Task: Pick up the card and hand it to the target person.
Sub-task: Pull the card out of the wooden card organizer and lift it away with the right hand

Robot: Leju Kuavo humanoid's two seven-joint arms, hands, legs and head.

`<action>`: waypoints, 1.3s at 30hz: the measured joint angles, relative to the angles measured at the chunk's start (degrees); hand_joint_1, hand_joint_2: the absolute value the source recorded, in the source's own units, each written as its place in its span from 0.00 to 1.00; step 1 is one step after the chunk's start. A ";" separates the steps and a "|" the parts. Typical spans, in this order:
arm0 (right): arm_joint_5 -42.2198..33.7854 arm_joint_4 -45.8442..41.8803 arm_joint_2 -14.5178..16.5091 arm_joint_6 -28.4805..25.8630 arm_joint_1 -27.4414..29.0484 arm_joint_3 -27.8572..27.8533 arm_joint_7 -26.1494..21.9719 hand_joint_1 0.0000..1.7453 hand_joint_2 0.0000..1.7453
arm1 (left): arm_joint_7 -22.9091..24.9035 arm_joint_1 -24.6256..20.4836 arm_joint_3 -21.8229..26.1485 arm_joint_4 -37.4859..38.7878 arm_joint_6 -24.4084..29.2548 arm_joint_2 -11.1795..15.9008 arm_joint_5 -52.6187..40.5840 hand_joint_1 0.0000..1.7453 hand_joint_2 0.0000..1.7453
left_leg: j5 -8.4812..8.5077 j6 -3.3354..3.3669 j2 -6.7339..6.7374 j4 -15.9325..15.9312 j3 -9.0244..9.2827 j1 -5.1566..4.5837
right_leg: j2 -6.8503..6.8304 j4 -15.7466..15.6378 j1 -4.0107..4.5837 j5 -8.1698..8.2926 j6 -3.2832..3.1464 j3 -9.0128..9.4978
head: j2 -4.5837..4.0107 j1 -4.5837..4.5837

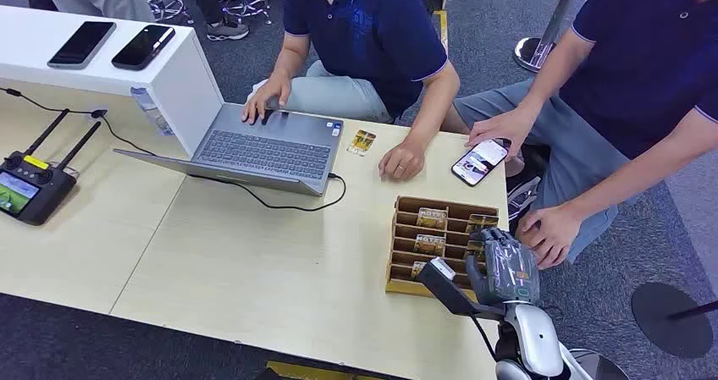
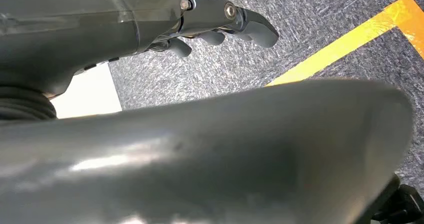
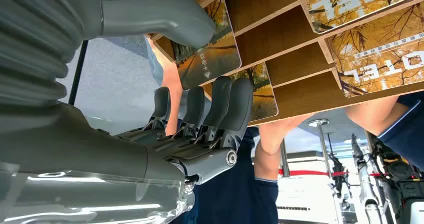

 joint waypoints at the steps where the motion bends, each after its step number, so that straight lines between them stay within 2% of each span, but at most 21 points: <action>1: 0.01 0.05 0.00 -0.01 -0.01 0.00 0.00 0.52 1.00 | 0.00 0.00 0.00 0.00 0.00 0.00 0.00 0.00 0.00 | 0.00 0.00 0.00 0.00 0.00 0.00 | 0.00 0.00 0.00 0.00 0.00 0.00 | 0.00 0.00; 12: 0.12 1.08 0.16 -0.05 -0.28 0.00 0.13 0.49 1.00 | 0.00 0.01 0.00 0.00 0.09 0.00 0.00 0.00 0.00 | 0.00 0.00 0.00 0.00 0.02 0.00 | 0.00 0.00 0.00 0.00 0.00 0.02 | 0.00 0.01; 20: 0.26 2.23 0.23 -0.34 -0.22 -0.04 0.33 0.51 1.00 | -0.13 0.03 0.00 0.00 0.09 0.00 0.04 0.00 0.00 | 0.00 0.00 0.00 0.00 0.02 0.00 | 0.01 0.00 0.00 0.00 0.00 0.02 | 0.00 0.00; 29: 0.68 2.94 0.24 -0.61 -0.24 -0.07 0.31 0.64 1.00 | -0.30 0.02 0.00 0.00 0.11 -0.02 0.02 0.00 0.00 | 0.01 0.01 0.00 0.00 0.02 0.00 | 0.01 0.00 0.00 0.01 0.00 0.02 | 0.00 0.00; 35: 0.67 3.12 0.25 -1.10 -0.25 -0.10 0.25 0.76 1.00 | -0.27 0.02 0.00 0.00 0.15 -0.02 0.02 0.00 0.00 | 0.01 0.01 0.00 0.00 0.02 0.00 | 0.01 0.00 0.00 0.01 0.00 0.02 | 0.00 0.00; 39: 0.66 3.24 0.26 -1.46 -0.22 -0.28 0.17 0.77 1.00 | -1.18 0.02 0.00 0.00 0.30 -0.03 -0.27 0.00 1.00 | 0.01 0.01 0.00 0.00 0.02 0.00 | 0.01 0.00 0.00 0.01 0.00 0.02 | 0.00 0.00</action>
